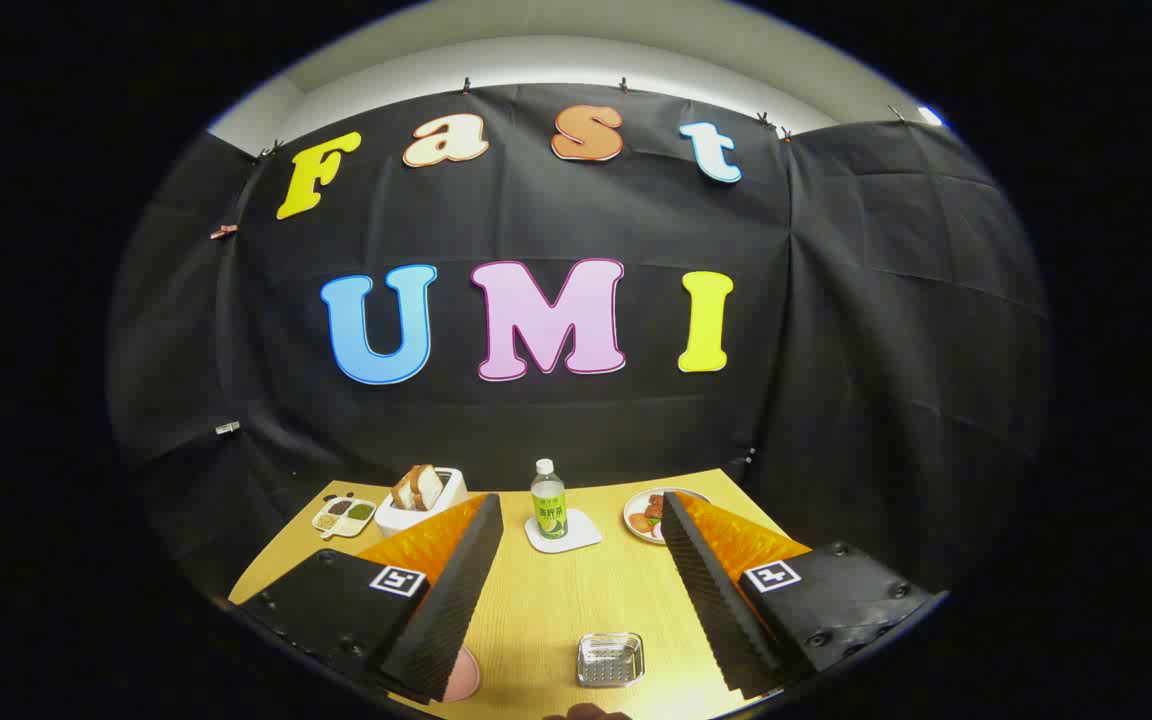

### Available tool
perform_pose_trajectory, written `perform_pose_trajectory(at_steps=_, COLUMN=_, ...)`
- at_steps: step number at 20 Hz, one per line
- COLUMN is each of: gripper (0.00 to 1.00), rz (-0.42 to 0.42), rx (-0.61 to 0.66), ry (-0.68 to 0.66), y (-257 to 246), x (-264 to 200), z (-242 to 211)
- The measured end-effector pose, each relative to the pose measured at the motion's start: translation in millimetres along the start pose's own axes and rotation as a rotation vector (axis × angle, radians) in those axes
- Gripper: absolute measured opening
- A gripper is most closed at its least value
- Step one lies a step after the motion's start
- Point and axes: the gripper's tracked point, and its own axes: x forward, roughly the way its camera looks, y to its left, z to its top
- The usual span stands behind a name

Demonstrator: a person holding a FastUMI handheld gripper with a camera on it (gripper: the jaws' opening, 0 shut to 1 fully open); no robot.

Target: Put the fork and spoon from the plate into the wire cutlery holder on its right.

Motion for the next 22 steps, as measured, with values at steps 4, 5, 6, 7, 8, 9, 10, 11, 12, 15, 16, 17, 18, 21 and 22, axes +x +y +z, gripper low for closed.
perform_pose_trajectory(at_steps=4, gripper=0.99, rz=0.045, rx=0.015, ry=0.025, y=4, x=5, z=-10)
perform_pose_trajectory(at_steps=5, gripper=0.99, rz=0.061, rx=0.021, ry=0.029, y=5, x=5, z=-12)
perform_pose_trajectory(at_steps=6, gripper=0.99, rz=0.076, rx=0.025, ry=0.026, y=5, x=7, z=-12)
perform_pose_trajectory(at_steps=7, gripper=0.99, rz=0.090, rx=0.025, ry=0.033, y=5, x=9, z=-15)
perform_pose_trajectory(at_steps=8, gripper=0.99, rz=0.109, rx=0.024, ry=0.057, y=6, x=10, z=-20)
perform_pose_trajectory(at_steps=9, gripper=0.99, rz=0.129, rx=0.024, ry=0.072, y=9, x=10, z=-23)
perform_pose_trajectory(at_steps=10, gripper=0.99, rz=0.136, rx=0.027, ry=0.069, y=9, x=10, z=-21)
perform_pose_trajectory(at_steps=11, gripper=0.99, rz=0.142, rx=0.029, ry=0.063, y=8, x=12, z=-18)
perform_pose_trajectory(at_steps=12, gripper=0.99, rz=0.143, rx=0.026, ry=0.065, y=7, x=12, z=-18)
perform_pose_trajectory(at_steps=15, gripper=0.99, rz=0.144, rx=0.027, ry=0.072, y=9, x=14, z=-21)
perform_pose_trajectory(at_steps=16, gripper=0.99, rz=0.142, rx=0.027, ry=0.078, y=10, x=14, z=-23)
perform_pose_trajectory(at_steps=17, gripper=0.99, rz=0.137, rx=0.028, ry=0.079, y=11, x=14, z=-25)
perform_pose_trajectory(at_steps=18, gripper=0.99, rz=0.131, rx=0.032, ry=0.077, y=14, x=13, z=-26)
perform_pose_trajectory(at_steps=21, gripper=0.99, rz=0.107, rx=0.047, ry=0.083, y=21, x=10, z=-35)
perform_pose_trajectory(at_steps=22, gripper=0.99, rz=0.101, rx=0.051, ry=0.090, y=23, x=9, z=-40)
